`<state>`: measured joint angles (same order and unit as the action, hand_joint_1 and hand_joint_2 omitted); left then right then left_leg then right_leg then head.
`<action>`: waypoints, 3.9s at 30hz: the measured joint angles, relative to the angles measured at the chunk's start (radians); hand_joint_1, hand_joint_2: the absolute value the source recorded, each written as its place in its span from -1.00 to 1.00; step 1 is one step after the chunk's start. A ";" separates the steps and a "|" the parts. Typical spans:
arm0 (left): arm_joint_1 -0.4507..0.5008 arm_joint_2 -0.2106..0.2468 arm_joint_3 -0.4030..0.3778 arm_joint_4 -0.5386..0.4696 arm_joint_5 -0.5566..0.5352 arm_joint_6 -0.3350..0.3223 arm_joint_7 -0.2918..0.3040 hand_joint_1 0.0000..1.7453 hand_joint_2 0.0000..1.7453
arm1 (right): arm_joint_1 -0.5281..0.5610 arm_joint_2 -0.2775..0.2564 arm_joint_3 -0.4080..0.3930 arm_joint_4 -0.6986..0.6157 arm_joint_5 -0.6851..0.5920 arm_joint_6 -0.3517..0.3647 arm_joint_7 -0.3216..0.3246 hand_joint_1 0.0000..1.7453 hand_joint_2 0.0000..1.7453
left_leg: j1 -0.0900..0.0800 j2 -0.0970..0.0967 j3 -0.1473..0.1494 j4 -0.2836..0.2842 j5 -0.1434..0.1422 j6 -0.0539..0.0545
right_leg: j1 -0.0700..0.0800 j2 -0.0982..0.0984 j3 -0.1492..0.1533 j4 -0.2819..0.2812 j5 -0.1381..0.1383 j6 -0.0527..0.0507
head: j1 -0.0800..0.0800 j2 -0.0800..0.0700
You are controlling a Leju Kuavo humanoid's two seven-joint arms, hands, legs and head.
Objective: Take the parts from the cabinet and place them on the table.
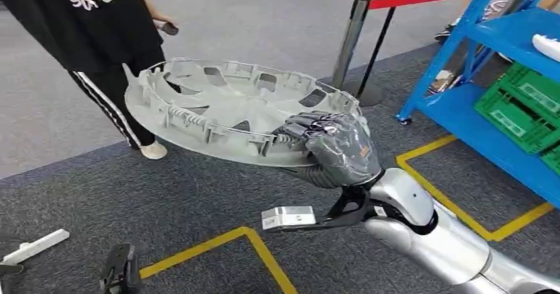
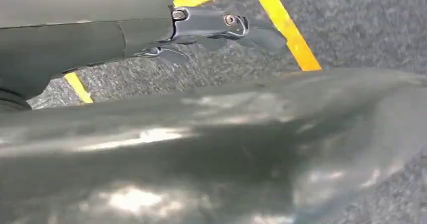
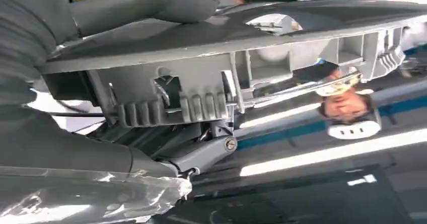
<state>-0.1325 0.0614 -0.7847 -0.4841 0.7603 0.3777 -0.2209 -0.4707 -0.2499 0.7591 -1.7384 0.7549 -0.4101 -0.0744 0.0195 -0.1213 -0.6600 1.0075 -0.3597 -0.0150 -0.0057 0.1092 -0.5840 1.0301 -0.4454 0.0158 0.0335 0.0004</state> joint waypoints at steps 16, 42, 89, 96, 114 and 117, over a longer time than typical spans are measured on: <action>-0.002 0.000 -0.001 0.003 0.000 -0.003 0.000 -1.00 -1.00 | -0.004 0.000 0.006 0.000 0.000 0.000 0.001 1.00 1.00 | -0.019 0.197 0.016 -0.014 -0.011 -0.017 | 0.023 -0.208 0.011 -0.021 -0.002 0.007 | -0.002 0.000; 0.030 0.019 0.001 0.005 0.020 -0.013 -0.003 -1.00 -1.00 | 0.036 -0.031 0.004 -0.011 0.019 0.000 0.014 1.00 1.00 | -0.010 0.111 -0.113 0.215 -0.077 -0.021 | 0.007 -0.149 -0.019 -0.019 0.019 -0.004 | -0.007 0.000; 0.079 0.050 -0.002 -0.042 0.009 0.001 -0.001 -1.00 -1.00 | 0.154 -0.128 -0.069 -0.106 0.097 0.015 0.064 1.00 1.00 | -0.013 0.048 0.046 -0.032 -0.027 0.029 | -0.009 -0.098 -0.098 0.111 0.003 0.056 | 0.004 0.000; 0.091 0.059 -0.004 -0.047 0.010 0.001 0.000 -1.00 -1.00 | 0.159 -0.130 -0.074 -0.111 0.098 0.015 0.065 1.00 1.00 | -0.010 0.009 0.018 -0.013 -0.028 -0.005 | -0.025 -0.061 -0.023 -0.012 0.017 0.030 | 0.002 0.000; 0.086 0.063 -0.004 -0.060 0.012 0.001 0.003 -1.00 -1.00 | 0.171 -0.136 -0.093 -0.126 0.105 0.014 0.067 1.00 1.00 | -0.028 0.124 0.051 -0.034 -0.033 0.040 | -0.004 -0.115 -0.102 0.166 -0.089 0.047 | 0.000 0.000; 0.087 0.062 -0.004 -0.061 0.012 0.001 0.005 -1.00 -1.00 | 0.176 -0.137 -0.093 -0.126 0.106 0.014 0.067 1.00 1.00 | -0.026 0.087 0.052 -0.033 -0.033 0.040 | -0.004 -0.111 -0.176 0.301 -0.114 0.052 | 0.004 0.000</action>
<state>-0.0451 0.1232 -0.7885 -0.5447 0.7721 0.3784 -0.2155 -0.2943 -0.3868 0.6657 -1.8647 0.8606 -0.3960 -0.0072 -0.0069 -0.0341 -0.6082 0.9743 -0.3925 0.0252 -0.0101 -0.0018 -0.7603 1.3315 -0.5597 0.0682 0.0374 0.0004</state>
